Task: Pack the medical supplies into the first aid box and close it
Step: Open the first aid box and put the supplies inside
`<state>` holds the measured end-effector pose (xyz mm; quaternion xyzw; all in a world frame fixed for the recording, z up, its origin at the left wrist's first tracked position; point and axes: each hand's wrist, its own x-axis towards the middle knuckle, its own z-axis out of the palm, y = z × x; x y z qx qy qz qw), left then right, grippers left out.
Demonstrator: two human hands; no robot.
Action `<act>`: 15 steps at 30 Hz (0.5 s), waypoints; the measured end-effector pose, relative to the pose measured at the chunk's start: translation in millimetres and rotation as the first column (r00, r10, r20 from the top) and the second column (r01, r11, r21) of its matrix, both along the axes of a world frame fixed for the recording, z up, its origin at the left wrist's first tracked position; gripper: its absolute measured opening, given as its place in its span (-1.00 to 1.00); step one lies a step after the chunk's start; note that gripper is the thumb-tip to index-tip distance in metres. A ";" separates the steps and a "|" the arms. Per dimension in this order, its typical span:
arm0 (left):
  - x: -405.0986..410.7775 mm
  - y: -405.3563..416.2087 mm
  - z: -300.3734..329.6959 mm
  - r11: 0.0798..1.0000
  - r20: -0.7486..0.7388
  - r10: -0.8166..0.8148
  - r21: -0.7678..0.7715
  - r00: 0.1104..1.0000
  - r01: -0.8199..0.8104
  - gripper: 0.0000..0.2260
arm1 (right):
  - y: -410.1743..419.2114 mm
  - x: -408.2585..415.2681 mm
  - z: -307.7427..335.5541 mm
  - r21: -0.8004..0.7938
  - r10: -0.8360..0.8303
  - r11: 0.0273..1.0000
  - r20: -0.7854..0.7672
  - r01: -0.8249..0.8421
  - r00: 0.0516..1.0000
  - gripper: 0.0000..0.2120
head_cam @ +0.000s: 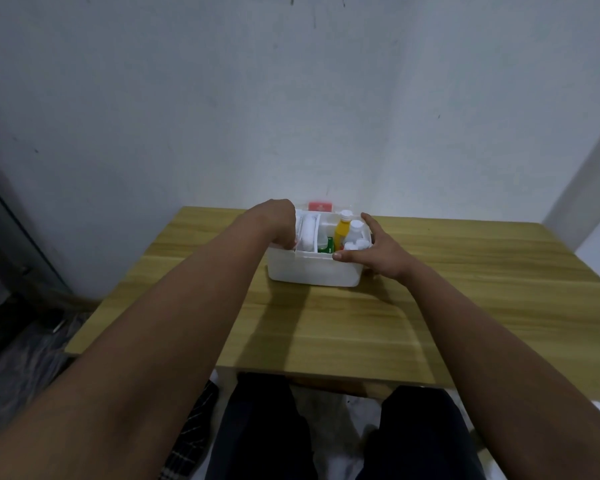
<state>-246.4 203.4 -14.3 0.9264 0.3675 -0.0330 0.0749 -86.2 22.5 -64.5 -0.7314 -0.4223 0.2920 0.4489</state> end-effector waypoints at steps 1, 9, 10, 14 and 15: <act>0.6 0.3 0.4 1.000 -0.007 0.001 -0.003 1.000 -0.001 -0.73 | 0.5 1.0 -0.7 0.001 -0.001 1.000 0.000 0.001 1.000 -0.03; 5.2 1.8 4.4 0.997 -0.006 0.058 -0.060 0.998 -0.058 -0.77 | 1.4 1.6 -2.1 0.007 -0.001 1.000 0.002 0.001 1.000 -0.04; 3.9 1.1 5.2 0.997 -0.008 0.060 -0.056 0.998 -0.061 -0.79 | 1.3 2.0 -2.4 0.009 0.001 1.000 0.004 -0.001 1.000 -0.03; 0.6 2.4 3.0 0.998 -0.013 0.037 -0.045 0.999 -0.038 -0.72 | 4.0 4.0 -5.7 -0.009 -0.009 1.000 -0.008 0.008 1.000 0.08; -0.2 2.5 2.1 0.999 -0.005 0.031 -0.039 1.000 -0.031 -0.69 | 4.4 4.5 -6.3 -0.012 -0.009 1.000 -0.013 0.009 1.000 0.12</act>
